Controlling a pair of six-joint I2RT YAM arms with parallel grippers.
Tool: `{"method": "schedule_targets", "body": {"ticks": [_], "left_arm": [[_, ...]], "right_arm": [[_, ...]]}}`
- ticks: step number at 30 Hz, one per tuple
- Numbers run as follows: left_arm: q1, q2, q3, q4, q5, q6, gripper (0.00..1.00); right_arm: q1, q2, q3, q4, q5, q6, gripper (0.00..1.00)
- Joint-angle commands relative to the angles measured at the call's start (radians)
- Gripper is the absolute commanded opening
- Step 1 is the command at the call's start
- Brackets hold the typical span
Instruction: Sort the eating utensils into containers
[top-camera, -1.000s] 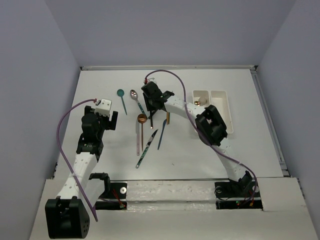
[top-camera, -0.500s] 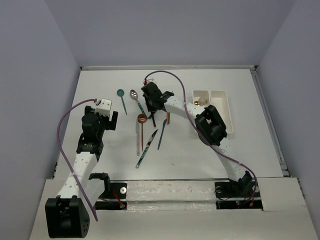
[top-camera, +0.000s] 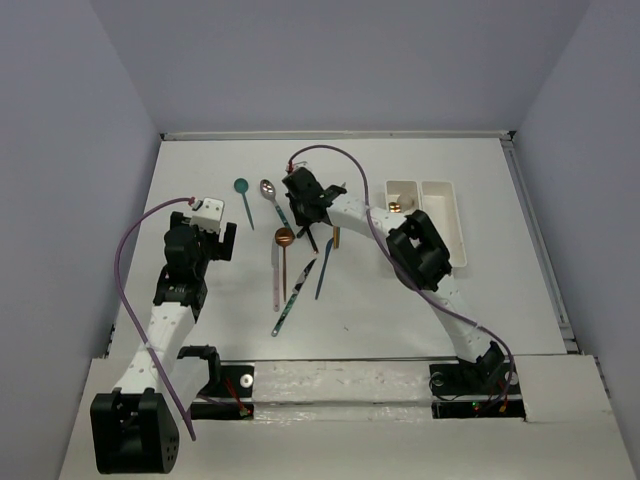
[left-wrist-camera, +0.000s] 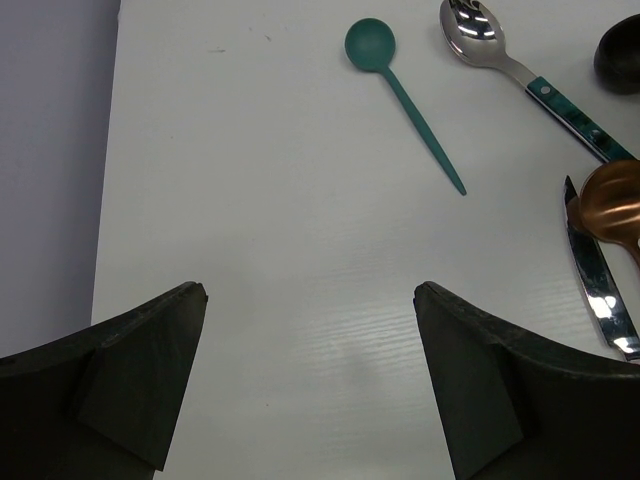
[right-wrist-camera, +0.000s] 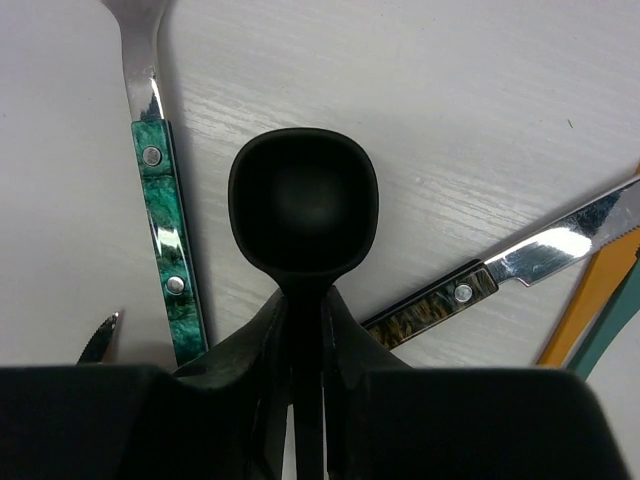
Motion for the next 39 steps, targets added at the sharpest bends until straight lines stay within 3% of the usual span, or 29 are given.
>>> {"method": "schedule_targets", "body": {"ticks": [1,6,8,12,17,20,27,30,34,39], "left_arm": [[0.002,0.003,0.006,0.059,-0.010,-0.007,0.99],[0.004,0.003,0.004,0.060,-0.010,-0.007,0.99],[0.004,0.000,0.006,0.060,-0.010,-0.007,0.99],[0.004,-0.003,0.003,0.059,-0.010,-0.004,0.99],[0.004,0.009,-0.023,0.109,-0.010,0.001,0.99],[0.004,0.018,-0.027,0.140,0.013,-0.001,0.99],[0.004,-0.036,-0.089,0.237,-0.040,-0.019,0.99],[0.002,-0.029,-0.111,0.307,-0.062,-0.037,0.99],[0.004,0.003,-0.128,0.369,0.048,-0.050,0.99],[0.000,0.122,0.005,0.341,0.082,-0.079,0.97]], "right_arm": [[0.005,-0.053,0.006,0.002,0.007,-0.028,0.00],[0.005,-0.232,-0.057,0.008,0.045,-0.052,0.00],[-0.006,-0.384,-0.133,0.050,0.103,-0.069,0.00],[-0.098,-0.657,-0.467,0.129,0.146,-0.071,0.00],[-0.328,-0.866,-0.753,0.159,0.089,-0.023,0.00],[-0.389,-0.883,-0.857,0.219,0.051,-0.029,0.00],[-0.420,-0.805,-0.881,0.270,-0.006,-0.028,0.02],[-0.431,-0.735,-0.858,0.276,-0.006,-0.044,0.11],[-0.431,-0.659,-0.830,0.265,-0.009,-0.052,0.37],[-0.431,-0.664,-0.833,0.255,-0.004,-0.054,0.51]]}}
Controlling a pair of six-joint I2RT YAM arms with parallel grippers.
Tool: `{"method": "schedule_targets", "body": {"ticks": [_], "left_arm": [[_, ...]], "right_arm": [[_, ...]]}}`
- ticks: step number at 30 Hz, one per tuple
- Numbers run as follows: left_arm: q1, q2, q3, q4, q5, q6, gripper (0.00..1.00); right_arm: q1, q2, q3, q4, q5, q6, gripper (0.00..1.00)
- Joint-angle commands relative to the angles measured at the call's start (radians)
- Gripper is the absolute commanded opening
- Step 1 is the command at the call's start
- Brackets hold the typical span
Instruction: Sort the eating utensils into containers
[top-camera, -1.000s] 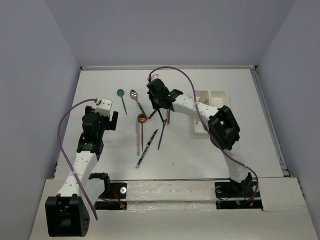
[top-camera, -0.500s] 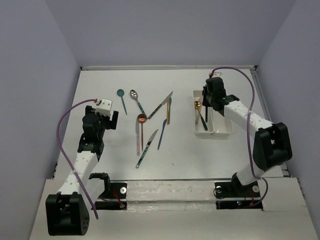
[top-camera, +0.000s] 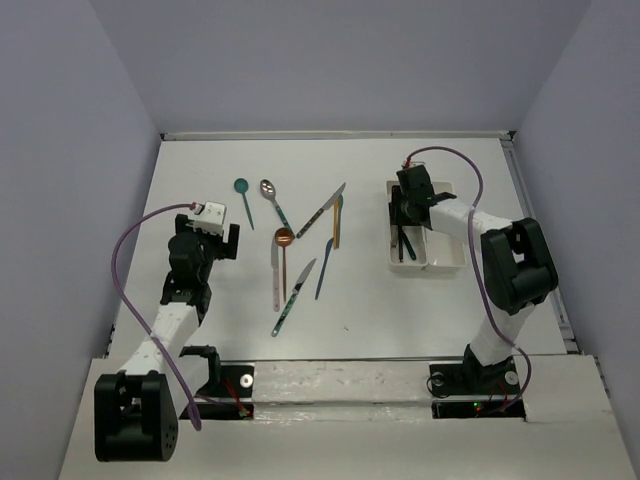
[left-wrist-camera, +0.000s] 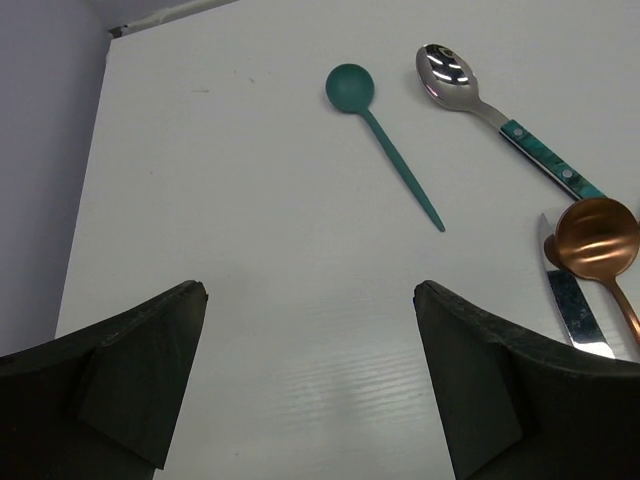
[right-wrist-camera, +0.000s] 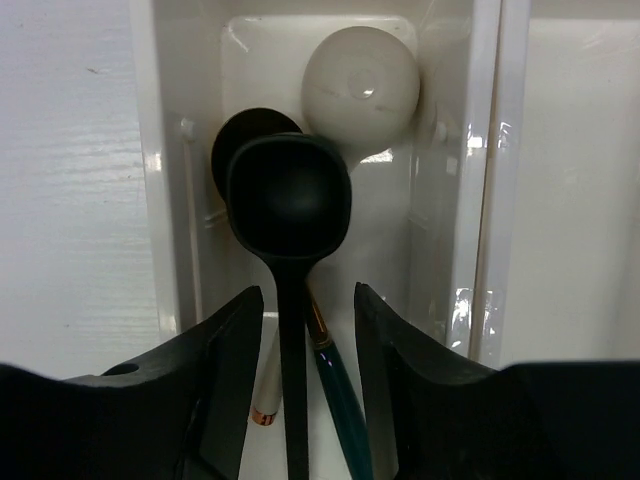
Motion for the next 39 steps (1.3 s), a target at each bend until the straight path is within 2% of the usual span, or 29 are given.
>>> {"method": "schedule_targets", "body": {"ticks": [1,3,5,6,10,15,19,25,29,31,32,35,37,38,39], "left_arm": [[-0.003,0.117,0.170,0.048,0.040,-0.054,0.96],[-0.016,0.249,0.273,-0.057,0.023,-0.076,0.90],[-0.048,0.357,0.440,-0.149,-0.006,-0.104,0.86],[-0.059,0.467,0.495,-0.229,-0.034,-0.114,0.85],[-0.087,0.686,0.707,-0.317,-0.100,-0.166,0.80],[-0.092,0.919,0.874,-0.418,-0.128,-0.206,0.82],[-0.092,1.023,0.968,-0.456,-0.126,-0.237,0.82],[-0.092,1.112,1.010,-0.472,-0.094,-0.249,0.77],[-0.092,1.172,1.039,-0.493,-0.065,-0.259,0.63],[-0.092,1.172,1.040,-0.493,-0.062,-0.256,0.60],[-0.092,1.169,1.039,-0.501,-0.062,-0.245,0.52],[-0.090,1.157,1.020,-0.530,-0.062,-0.226,0.38],[-0.087,1.149,1.005,-0.533,-0.066,-0.213,0.18],[-0.082,1.148,1.004,-0.535,-0.066,-0.211,0.18],[-0.076,1.146,1.002,-0.536,-0.065,-0.214,0.06]], "right_arm": [[-0.005,-0.034,0.043,0.036,0.005,-0.013,0.52],[-0.005,-0.047,0.048,0.024,0.009,-0.017,0.53],[-0.005,-0.060,0.048,0.021,0.011,-0.017,0.54],[-0.005,-0.074,0.045,0.018,0.009,-0.017,0.54],[-0.005,-0.102,0.026,0.018,-0.011,-0.020,0.54],[-0.005,-0.132,0.000,0.016,-0.021,-0.026,0.54],[-0.005,-0.157,-0.023,0.018,-0.018,-0.031,0.54],[-0.005,-0.188,-0.043,0.018,-0.015,-0.045,0.54],[-0.005,-0.200,-0.056,0.018,-0.006,-0.052,0.54],[-0.005,-0.208,-0.060,0.016,-0.002,-0.059,0.54],[-0.005,-0.214,-0.061,0.016,0.001,-0.060,0.54],[-0.005,-0.225,-0.067,0.016,-0.003,-0.062,0.54],[-0.005,-0.238,-0.069,0.018,-0.006,-0.060,0.54],[-0.005,-0.238,-0.067,0.018,-0.008,-0.060,0.54],[-0.005,-0.243,-0.069,0.018,-0.012,-0.060,0.54]]}}
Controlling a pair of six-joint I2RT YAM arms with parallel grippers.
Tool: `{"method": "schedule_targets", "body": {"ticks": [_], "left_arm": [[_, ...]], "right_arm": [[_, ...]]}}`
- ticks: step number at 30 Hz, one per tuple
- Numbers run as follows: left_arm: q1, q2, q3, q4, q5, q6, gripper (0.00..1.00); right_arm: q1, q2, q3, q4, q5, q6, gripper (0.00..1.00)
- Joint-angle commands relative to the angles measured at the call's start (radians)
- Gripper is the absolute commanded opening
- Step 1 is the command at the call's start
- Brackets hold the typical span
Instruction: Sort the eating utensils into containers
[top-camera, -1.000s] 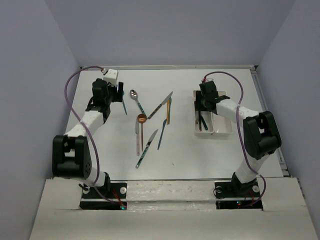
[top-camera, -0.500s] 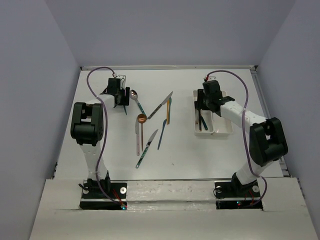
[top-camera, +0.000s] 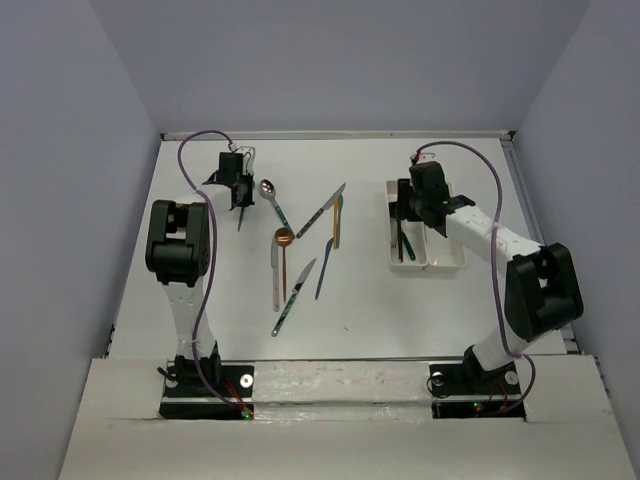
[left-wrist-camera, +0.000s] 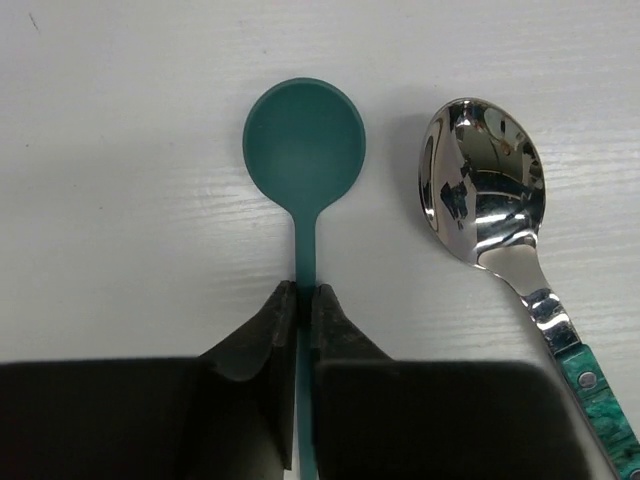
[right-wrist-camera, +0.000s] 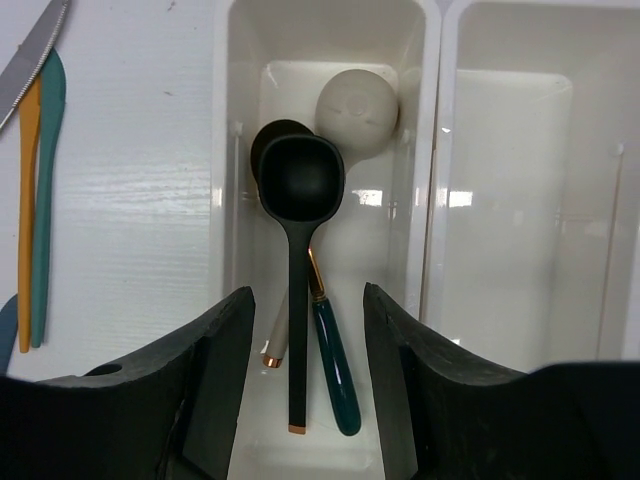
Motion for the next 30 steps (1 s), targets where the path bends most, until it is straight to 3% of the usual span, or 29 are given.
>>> {"method": "schedule_targets", "body": {"ticks": [1,7,13,17,19,23,30], "left_arm": [[0.029,-0.009,-0.020,-0.077,0.003,0.012,0.01],[0.057,-0.051,-0.035,-0.068,0.074,0.007,0.00],[0.058,-0.310,-0.142,0.011,0.198,0.037,0.00],[0.057,-0.497,-0.196,0.011,0.268,0.047,0.00],[0.052,-0.598,-0.211,0.006,0.299,0.034,0.00],[0.041,-0.770,-0.245,0.008,0.324,-0.037,0.00],[0.014,-0.951,-0.334,0.078,0.335,-0.181,0.00]], "right_arm": [[-0.005,-0.055,-0.005,0.023,0.000,-0.015,0.54],[-0.005,-0.097,-0.010,0.015,-0.049,-0.025,0.54],[-0.005,-0.207,-0.018,0.052,-0.265,-0.010,0.53],[0.033,-0.320,-0.053,0.231,-0.516,0.076,0.57],[0.079,-0.327,-0.050,0.356,-0.558,0.129,0.61],[0.311,-0.219,0.048,0.460,-0.494,0.119,0.64],[0.428,0.046,0.281,0.682,-0.583,0.244,0.69]]}}
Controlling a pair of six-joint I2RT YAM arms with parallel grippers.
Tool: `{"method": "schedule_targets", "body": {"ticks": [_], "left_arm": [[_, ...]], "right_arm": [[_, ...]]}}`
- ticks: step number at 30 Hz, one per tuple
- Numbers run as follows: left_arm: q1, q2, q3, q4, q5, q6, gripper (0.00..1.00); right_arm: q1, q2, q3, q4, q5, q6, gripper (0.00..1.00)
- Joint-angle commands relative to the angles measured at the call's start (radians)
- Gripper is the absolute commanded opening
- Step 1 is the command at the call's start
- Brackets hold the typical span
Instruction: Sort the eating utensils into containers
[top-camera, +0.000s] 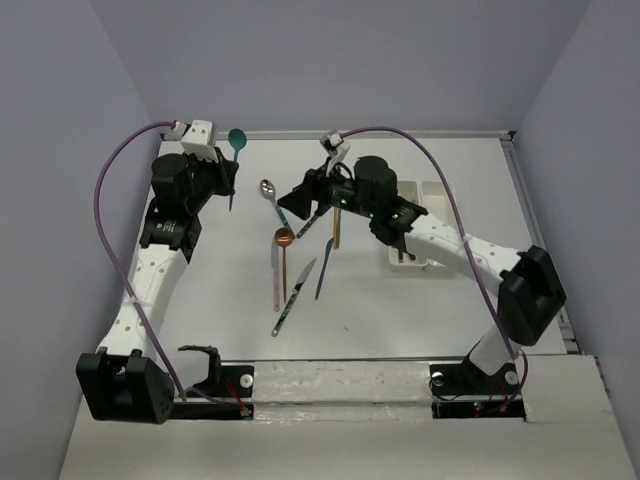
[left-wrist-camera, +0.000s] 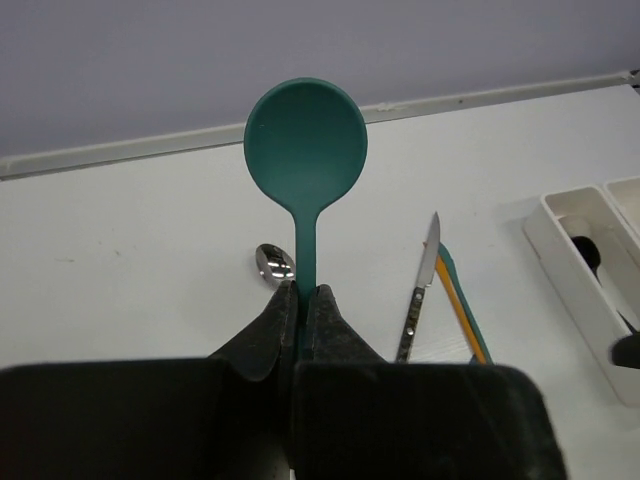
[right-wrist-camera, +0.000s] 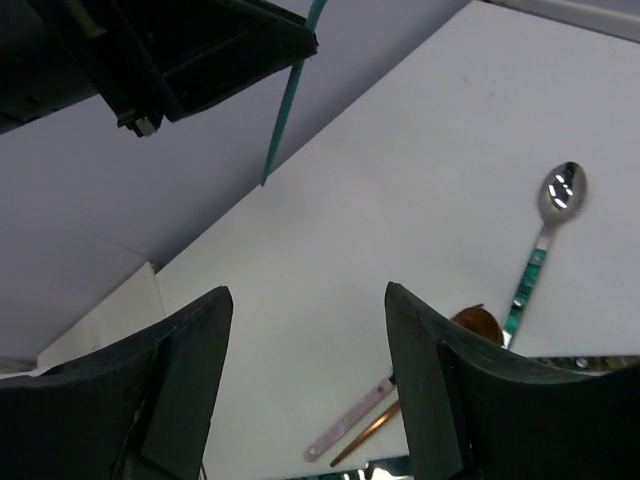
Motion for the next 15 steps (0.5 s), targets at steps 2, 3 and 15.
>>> {"method": "schedule_targets", "body": {"ticks": [2,3,15], "left_arm": [[-0.016,-0.095,-0.091,0.067,0.029,-0.114,0.00],[-0.016,-0.125,-0.103,0.090,0.026,-0.119,0.00],[-0.016,-0.180,-0.184,0.165,0.064,-0.182,0.00]], "right_arm": [[0.052,0.181,0.185,0.222,-0.088,0.114,0.69],[0.067,0.206,0.233,0.237,-0.095,0.121,0.69],[0.101,0.451,0.445,0.228,-0.087,0.179,0.69]]}}
